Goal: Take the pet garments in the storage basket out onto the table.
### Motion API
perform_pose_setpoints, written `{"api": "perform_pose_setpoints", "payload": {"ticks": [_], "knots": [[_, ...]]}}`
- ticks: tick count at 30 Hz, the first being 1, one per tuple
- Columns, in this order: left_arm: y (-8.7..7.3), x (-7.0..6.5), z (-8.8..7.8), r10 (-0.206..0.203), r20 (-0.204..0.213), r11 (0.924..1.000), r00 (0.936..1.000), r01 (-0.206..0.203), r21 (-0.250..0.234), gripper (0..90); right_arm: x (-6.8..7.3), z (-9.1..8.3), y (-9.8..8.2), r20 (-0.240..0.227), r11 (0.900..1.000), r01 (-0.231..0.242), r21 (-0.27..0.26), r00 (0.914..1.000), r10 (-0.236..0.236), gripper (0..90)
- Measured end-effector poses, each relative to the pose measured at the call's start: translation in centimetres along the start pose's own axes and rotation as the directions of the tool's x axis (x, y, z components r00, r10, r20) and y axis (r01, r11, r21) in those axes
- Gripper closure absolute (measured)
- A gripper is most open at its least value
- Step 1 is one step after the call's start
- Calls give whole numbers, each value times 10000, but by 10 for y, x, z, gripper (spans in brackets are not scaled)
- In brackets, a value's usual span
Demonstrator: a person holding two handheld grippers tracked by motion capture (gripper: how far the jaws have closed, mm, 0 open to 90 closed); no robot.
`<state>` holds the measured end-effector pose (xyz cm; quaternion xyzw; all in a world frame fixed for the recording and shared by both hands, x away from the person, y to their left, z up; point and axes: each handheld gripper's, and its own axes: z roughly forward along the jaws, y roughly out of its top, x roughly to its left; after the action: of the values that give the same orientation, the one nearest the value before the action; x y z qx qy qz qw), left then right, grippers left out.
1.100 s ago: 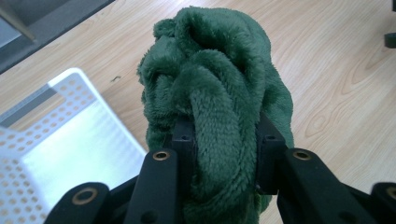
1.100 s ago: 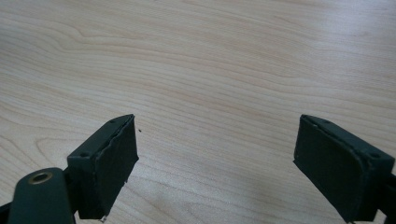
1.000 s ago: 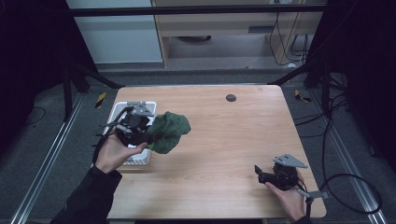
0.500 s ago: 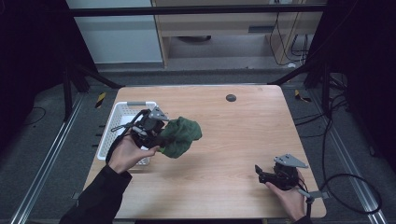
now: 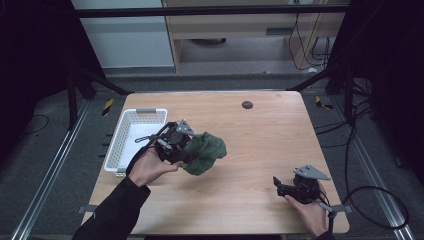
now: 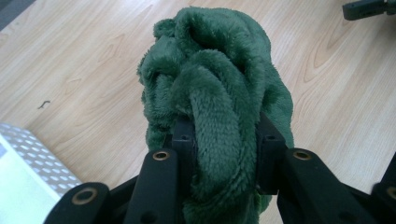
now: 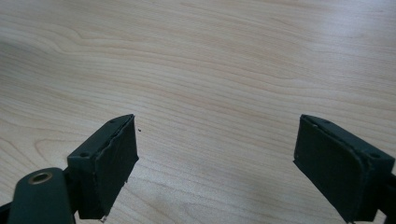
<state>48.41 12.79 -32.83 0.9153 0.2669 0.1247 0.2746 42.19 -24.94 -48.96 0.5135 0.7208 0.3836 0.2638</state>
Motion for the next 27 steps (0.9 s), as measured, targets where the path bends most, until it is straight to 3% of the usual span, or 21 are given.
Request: {"api": "perform_pose_setpoints", "payload": {"ticks": [27], "knots": [[5,-19,50,635,1022,9957,9927,-700,613,675,-1,-1,0,72,10000,-47,-36,10000,47,133]]}}
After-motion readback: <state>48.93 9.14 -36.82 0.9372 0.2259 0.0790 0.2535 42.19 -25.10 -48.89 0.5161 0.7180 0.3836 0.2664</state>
